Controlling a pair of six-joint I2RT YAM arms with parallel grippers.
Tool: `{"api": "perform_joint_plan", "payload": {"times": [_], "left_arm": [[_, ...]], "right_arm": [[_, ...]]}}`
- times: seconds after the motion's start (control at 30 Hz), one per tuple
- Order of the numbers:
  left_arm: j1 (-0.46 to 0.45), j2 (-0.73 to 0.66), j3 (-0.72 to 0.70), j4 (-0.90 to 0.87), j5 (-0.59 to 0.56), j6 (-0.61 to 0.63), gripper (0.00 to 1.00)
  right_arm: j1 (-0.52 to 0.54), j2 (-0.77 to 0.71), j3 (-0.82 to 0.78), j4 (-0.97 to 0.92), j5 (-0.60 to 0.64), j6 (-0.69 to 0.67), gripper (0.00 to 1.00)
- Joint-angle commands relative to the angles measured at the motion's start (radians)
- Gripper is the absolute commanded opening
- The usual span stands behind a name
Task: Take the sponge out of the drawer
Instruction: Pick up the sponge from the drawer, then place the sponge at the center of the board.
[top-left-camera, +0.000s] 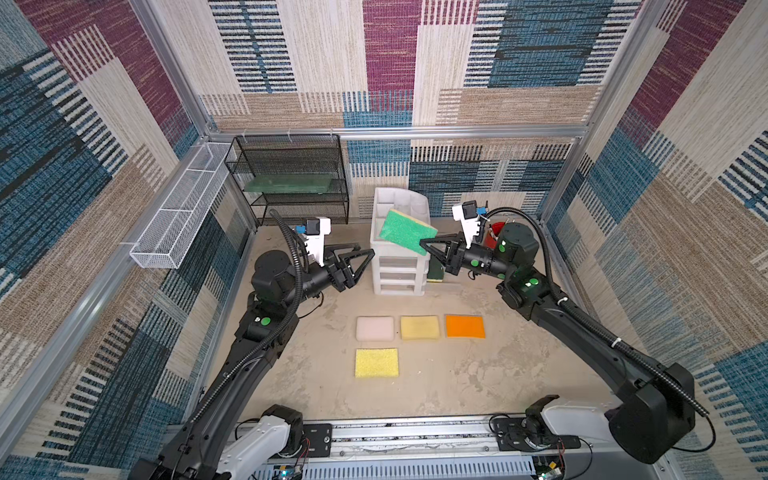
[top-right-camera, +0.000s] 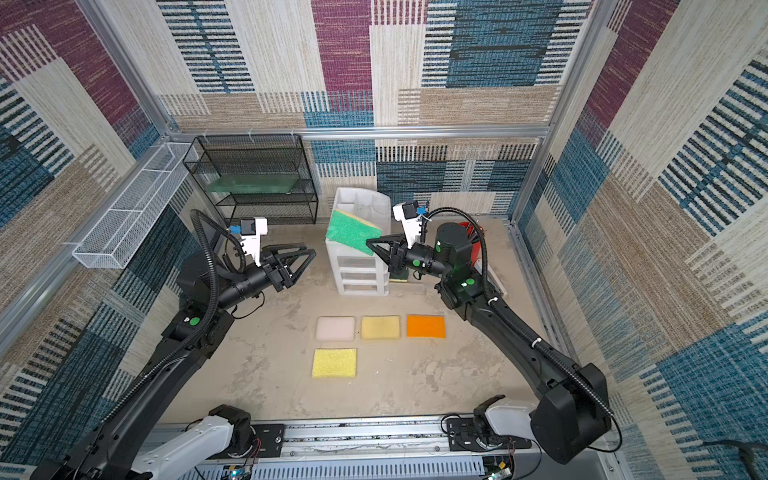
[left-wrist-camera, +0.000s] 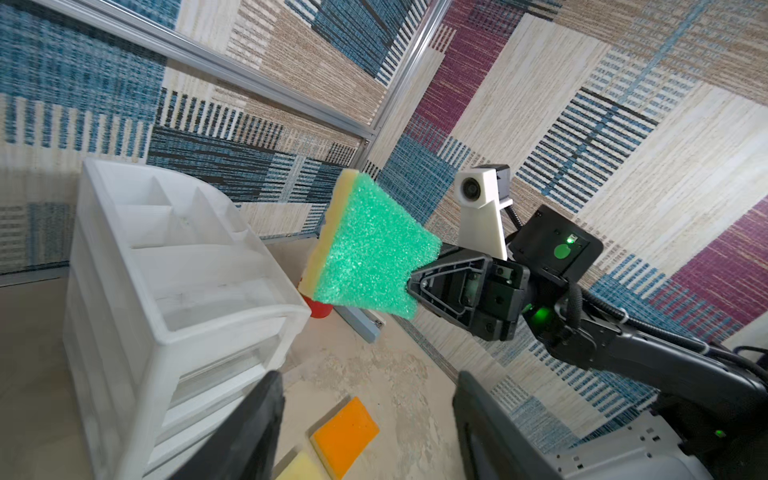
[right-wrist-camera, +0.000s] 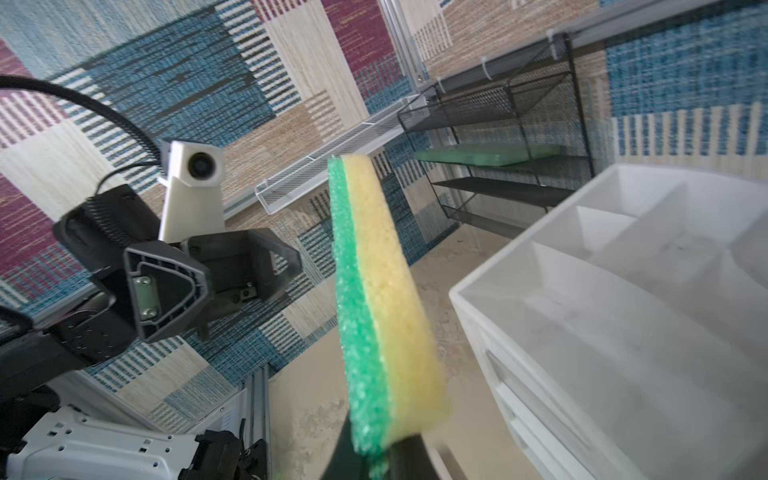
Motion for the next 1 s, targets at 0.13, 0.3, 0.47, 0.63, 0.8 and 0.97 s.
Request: {"api": "perform_joint_plan", "payload": {"times": [0.13, 0.3, 0.47, 0.63, 0.8, 0.97], "left_arm": [[-0.001, -0.048, -0.032, -0.105, -0.11, 0.024, 0.7], [-0.001, -0.026, -0.034, -0.135, -0.096, -0.029, 0.72], [-0.002, -0.019, -0.068, -0.136, -0.063, -0.071, 0.73], [-0.014, -0.048, -0.074, -0.162, -0.088, -0.074, 0.79], [-0.03, -0.072, -0.064, -0.19, -0.097, -0.054, 0.79], [-0.042, -0.08, -0.063, -0.205, -0.109, -0.044, 0.79]], "right_arm": [[-0.006, -0.122, -0.084, -0.451, 0.103, -0.072, 0.02], [0.011, -0.194, -0.2, -0.669, 0.052, -0.074, 0.03], [0.078, -0.294, -0.323, -0.773, 0.052, -0.048, 0.04], [0.133, -0.351, -0.46, -0.761, 0.028, 0.023, 0.04], [0.171, -0.304, -0.543, -0.692, 0.049, 0.064, 0.05], [0.206, -0.179, -0.562, -0.623, 0.057, 0.07, 0.05]]}}
